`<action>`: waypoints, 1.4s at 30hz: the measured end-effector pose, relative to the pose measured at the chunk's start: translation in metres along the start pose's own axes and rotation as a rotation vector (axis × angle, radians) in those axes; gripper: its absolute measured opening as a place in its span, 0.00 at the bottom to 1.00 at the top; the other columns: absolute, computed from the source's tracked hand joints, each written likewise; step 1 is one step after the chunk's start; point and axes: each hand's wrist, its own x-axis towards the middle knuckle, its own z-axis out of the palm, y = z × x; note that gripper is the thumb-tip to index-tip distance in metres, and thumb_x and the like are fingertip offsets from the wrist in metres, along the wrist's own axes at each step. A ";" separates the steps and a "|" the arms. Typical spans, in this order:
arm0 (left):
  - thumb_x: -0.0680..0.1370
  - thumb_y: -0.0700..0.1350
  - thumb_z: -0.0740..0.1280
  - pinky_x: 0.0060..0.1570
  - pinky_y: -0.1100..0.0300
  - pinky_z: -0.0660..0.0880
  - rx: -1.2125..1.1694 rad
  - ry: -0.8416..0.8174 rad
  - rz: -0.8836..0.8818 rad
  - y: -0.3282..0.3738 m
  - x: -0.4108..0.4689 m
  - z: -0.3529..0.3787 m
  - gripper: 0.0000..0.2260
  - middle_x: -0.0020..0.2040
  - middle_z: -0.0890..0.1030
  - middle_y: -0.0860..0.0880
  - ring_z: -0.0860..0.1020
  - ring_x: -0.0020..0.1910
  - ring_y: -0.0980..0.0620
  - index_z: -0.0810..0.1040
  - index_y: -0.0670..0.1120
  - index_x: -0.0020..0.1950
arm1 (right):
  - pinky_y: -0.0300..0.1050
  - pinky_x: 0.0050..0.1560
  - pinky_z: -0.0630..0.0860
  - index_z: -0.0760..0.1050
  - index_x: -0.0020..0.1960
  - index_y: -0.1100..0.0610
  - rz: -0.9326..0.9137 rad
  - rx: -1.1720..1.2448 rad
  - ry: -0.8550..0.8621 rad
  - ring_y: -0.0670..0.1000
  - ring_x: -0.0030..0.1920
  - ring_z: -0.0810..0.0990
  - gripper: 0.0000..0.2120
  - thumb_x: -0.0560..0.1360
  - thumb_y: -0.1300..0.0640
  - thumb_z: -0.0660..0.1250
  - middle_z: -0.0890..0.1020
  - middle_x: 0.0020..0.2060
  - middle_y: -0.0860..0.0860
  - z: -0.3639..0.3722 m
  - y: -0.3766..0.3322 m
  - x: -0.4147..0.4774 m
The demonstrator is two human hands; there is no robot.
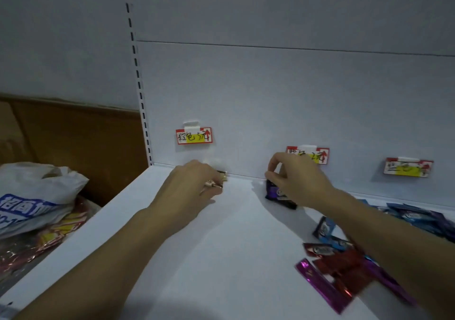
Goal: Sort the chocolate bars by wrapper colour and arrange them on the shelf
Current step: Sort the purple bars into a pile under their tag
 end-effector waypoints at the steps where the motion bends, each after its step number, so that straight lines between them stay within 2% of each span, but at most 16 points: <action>1: 0.77 0.52 0.73 0.55 0.52 0.76 0.000 -0.020 0.046 0.014 0.004 0.001 0.08 0.55 0.83 0.57 0.78 0.54 0.53 0.83 0.57 0.56 | 0.41 0.34 0.72 0.75 0.46 0.47 -0.014 -0.041 0.010 0.41 0.33 0.76 0.05 0.79 0.49 0.69 0.79 0.30 0.43 -0.012 0.009 -0.011; 3: 0.79 0.53 0.70 0.58 0.50 0.74 0.018 -0.053 0.143 0.044 0.012 0.003 0.10 0.58 0.82 0.57 0.76 0.56 0.54 0.82 0.56 0.60 | 0.39 0.33 0.67 0.74 0.46 0.46 -0.033 -0.106 0.027 0.41 0.32 0.75 0.05 0.79 0.50 0.69 0.77 0.30 0.42 -0.036 0.028 -0.032; 5: 0.80 0.53 0.68 0.58 0.50 0.73 0.013 -0.067 0.228 0.077 0.022 0.008 0.11 0.59 0.81 0.57 0.75 0.58 0.53 0.81 0.56 0.62 | 0.39 0.32 0.66 0.73 0.47 0.47 -0.020 -0.120 0.035 0.41 0.31 0.76 0.04 0.79 0.51 0.69 0.76 0.29 0.41 -0.062 0.050 -0.053; 10: 0.80 0.53 0.68 0.54 0.51 0.75 -0.005 -0.136 0.370 0.160 0.045 0.042 0.11 0.55 0.83 0.55 0.77 0.54 0.52 0.81 0.55 0.62 | 0.44 0.34 0.72 0.74 0.47 0.46 0.055 -0.201 0.125 0.40 0.31 0.74 0.04 0.79 0.52 0.69 0.75 0.27 0.40 -0.112 0.115 -0.103; 12: 0.80 0.54 0.68 0.56 0.51 0.75 0.009 -0.179 0.401 0.186 0.053 0.058 0.12 0.57 0.82 0.55 0.77 0.57 0.51 0.80 0.55 0.63 | 0.45 0.36 0.73 0.74 0.47 0.46 0.093 -0.224 0.124 0.40 0.31 0.73 0.04 0.79 0.52 0.69 0.75 0.28 0.39 -0.124 0.140 -0.123; 15: 0.81 0.52 0.66 0.62 0.48 0.74 0.076 -0.245 0.429 0.219 0.063 0.079 0.14 0.63 0.80 0.53 0.75 0.63 0.50 0.78 0.54 0.67 | 0.43 0.35 0.70 0.74 0.48 0.45 0.120 -0.282 0.082 0.41 0.33 0.72 0.04 0.79 0.50 0.69 0.73 0.30 0.39 -0.135 0.170 -0.145; 17: 0.82 0.52 0.65 0.62 0.47 0.73 0.129 -0.266 0.457 0.239 0.069 0.091 0.13 0.64 0.79 0.52 0.74 0.63 0.49 0.78 0.55 0.67 | 0.42 0.35 0.68 0.76 0.50 0.46 0.124 -0.290 0.062 0.42 0.34 0.73 0.02 0.79 0.50 0.68 0.73 0.31 0.39 -0.141 0.190 -0.153; 22: 0.83 0.51 0.62 0.60 0.47 0.74 0.097 -0.313 0.459 0.266 0.078 0.114 0.13 0.62 0.80 0.52 0.75 0.61 0.50 0.78 0.54 0.67 | 0.48 0.43 0.79 0.80 0.51 0.49 0.147 -0.259 0.059 0.47 0.41 0.79 0.05 0.80 0.54 0.66 0.83 0.41 0.45 -0.150 0.231 -0.148; 25: 0.83 0.51 0.62 0.61 0.49 0.74 0.053 -0.369 0.451 0.279 0.081 0.127 0.13 0.62 0.80 0.53 0.75 0.60 0.51 0.78 0.54 0.67 | 0.43 0.45 0.78 0.82 0.52 0.50 0.185 -0.183 0.032 0.46 0.43 0.80 0.07 0.80 0.56 0.65 0.84 0.44 0.45 -0.149 0.256 -0.141; 27: 0.84 0.50 0.61 0.61 0.49 0.74 0.025 -0.383 0.452 0.285 0.088 0.134 0.13 0.62 0.80 0.53 0.75 0.60 0.51 0.78 0.54 0.66 | 0.32 0.43 0.73 0.83 0.52 0.51 0.192 -0.110 0.028 0.40 0.43 0.79 0.08 0.81 0.57 0.65 0.83 0.43 0.43 -0.147 0.264 -0.143; 29: 0.84 0.49 0.59 0.61 0.48 0.74 0.015 -0.376 0.452 0.293 0.098 0.144 0.13 0.62 0.80 0.52 0.76 0.60 0.51 0.79 0.53 0.66 | 0.28 0.41 0.67 0.83 0.53 0.51 0.193 -0.066 -0.009 0.38 0.43 0.76 0.09 0.81 0.57 0.65 0.80 0.42 0.39 -0.147 0.266 -0.150; 32: 0.85 0.49 0.58 0.58 0.50 0.75 -0.012 -0.384 0.465 0.312 0.106 0.158 0.14 0.60 0.81 0.51 0.77 0.57 0.51 0.79 0.51 0.65 | 0.35 0.48 0.73 0.83 0.56 0.47 0.196 0.027 -0.110 0.40 0.48 0.77 0.09 0.79 0.55 0.67 0.79 0.48 0.39 -0.152 0.265 -0.164; 33: 0.85 0.50 0.58 0.57 0.51 0.75 -0.017 -0.393 0.476 0.319 0.106 0.161 0.13 0.59 0.81 0.51 0.77 0.56 0.52 0.79 0.51 0.64 | 0.37 0.52 0.75 0.81 0.59 0.45 0.202 0.044 -0.169 0.41 0.51 0.77 0.11 0.78 0.53 0.69 0.80 0.51 0.40 -0.155 0.265 -0.167; 35: 0.84 0.52 0.60 0.56 0.50 0.76 -0.031 -0.417 0.490 0.331 0.105 0.167 0.12 0.56 0.80 0.52 0.76 0.55 0.52 0.79 0.52 0.63 | 0.37 0.55 0.73 0.78 0.64 0.45 0.190 0.011 -0.268 0.41 0.54 0.77 0.18 0.75 0.52 0.72 0.79 0.56 0.40 -0.155 0.265 -0.169; 38: 0.82 0.57 0.62 0.56 0.48 0.75 -0.041 -0.435 0.476 0.341 0.098 0.171 0.15 0.55 0.78 0.51 0.75 0.55 0.51 0.77 0.54 0.66 | 0.34 0.50 0.72 0.79 0.63 0.46 0.195 -0.030 -0.233 0.41 0.50 0.78 0.16 0.76 0.54 0.72 0.81 0.52 0.41 -0.156 0.269 -0.170; 42: 0.80 0.67 0.57 0.58 0.48 0.73 -0.027 -0.465 0.459 0.351 0.087 0.175 0.24 0.56 0.73 0.51 0.70 0.58 0.51 0.67 0.62 0.74 | 0.45 0.51 0.81 0.79 0.58 0.47 0.276 0.028 -0.134 0.43 0.47 0.82 0.10 0.77 0.57 0.70 0.84 0.48 0.44 -0.162 0.278 -0.172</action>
